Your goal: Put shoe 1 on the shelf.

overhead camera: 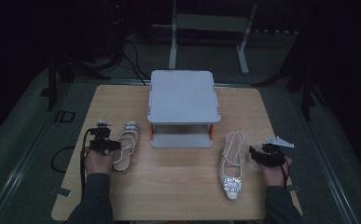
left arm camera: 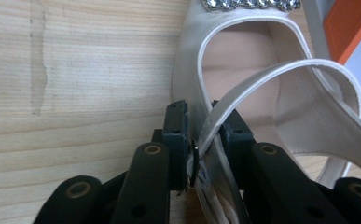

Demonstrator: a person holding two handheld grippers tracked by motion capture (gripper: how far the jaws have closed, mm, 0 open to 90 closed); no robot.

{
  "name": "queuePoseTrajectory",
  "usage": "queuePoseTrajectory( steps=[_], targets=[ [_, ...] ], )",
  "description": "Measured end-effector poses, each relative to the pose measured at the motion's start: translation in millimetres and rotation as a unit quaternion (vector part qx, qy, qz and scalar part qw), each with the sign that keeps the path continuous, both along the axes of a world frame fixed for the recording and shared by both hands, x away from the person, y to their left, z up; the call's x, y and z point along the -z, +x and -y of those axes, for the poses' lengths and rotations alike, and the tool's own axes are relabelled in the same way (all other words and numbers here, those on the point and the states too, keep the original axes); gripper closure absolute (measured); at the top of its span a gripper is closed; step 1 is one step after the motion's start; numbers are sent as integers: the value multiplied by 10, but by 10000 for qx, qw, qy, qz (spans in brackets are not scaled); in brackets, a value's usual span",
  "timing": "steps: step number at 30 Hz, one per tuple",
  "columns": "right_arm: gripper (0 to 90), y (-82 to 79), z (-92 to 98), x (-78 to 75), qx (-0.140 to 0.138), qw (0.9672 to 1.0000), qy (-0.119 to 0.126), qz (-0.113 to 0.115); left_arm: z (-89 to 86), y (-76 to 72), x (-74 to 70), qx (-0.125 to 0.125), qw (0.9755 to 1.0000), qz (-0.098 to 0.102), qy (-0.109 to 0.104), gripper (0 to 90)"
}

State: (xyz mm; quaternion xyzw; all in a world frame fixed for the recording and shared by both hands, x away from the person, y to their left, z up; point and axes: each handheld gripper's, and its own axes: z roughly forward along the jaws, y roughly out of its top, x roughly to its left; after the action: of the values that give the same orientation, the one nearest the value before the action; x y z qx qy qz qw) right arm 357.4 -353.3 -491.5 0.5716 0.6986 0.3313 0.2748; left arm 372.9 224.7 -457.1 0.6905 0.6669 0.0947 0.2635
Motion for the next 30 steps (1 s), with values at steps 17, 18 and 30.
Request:
queuePoseTrajectory(
  steps=[17, 18, 30],
  targets=[
    [396, 7, -5, 11, -8, 10000, -7, -33, -126, 41, -28, -276, 9959, 112, -851, 814],
    [396, 6, -3, 10, -8, 10000, -7, -30, -129, 44, -42, -287, 9954, 129, -904, 814],
    [392, 6, 11, 9, 30, 10000, 35, -37, -161, 91, -310, -424, 9914, 448, -1157, 811]
  ],
)
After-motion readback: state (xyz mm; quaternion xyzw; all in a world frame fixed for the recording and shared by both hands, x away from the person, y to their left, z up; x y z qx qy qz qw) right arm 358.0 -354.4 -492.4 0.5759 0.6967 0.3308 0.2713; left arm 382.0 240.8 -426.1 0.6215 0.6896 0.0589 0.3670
